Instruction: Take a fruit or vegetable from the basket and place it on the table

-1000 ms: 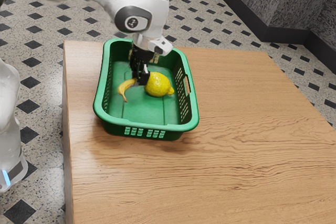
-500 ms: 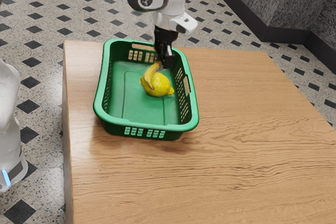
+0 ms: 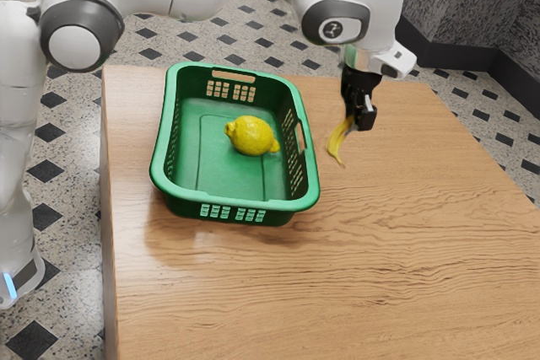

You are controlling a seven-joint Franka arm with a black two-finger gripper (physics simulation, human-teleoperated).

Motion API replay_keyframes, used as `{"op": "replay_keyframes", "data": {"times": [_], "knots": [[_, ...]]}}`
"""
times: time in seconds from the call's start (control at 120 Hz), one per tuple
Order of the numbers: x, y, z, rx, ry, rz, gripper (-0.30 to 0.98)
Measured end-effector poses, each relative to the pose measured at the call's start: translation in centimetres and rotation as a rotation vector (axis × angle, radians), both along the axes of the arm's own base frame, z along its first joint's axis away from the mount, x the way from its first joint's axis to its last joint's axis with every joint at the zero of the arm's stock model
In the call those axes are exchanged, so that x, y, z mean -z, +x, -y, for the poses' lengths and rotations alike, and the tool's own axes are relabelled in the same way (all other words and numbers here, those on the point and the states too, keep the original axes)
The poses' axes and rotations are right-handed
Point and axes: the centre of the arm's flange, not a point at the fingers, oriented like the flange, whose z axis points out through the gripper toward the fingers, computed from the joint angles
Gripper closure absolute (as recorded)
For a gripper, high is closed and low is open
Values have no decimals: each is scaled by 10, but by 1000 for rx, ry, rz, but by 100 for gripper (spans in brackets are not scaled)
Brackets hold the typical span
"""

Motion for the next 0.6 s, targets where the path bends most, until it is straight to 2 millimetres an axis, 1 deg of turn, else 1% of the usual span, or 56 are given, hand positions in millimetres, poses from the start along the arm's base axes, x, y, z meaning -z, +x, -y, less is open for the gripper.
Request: {"op": "replay_keyframes", "data": {"times": [0.083, 0.175, 0.233, 0.308, 0.408, 0.6], "knots": [[15, 23, 3, -4, 0, 12, 53], [29, 43, 16, 8, -1, 35, 55], [37, 52, 24, 15, -2, 51, 57], [42, 59, 28, 14, -5, 76, 61], [46, 67, 31, 9, -11, 115, 59], [38, 73, 41, 4, -29, 198, 58]]}}
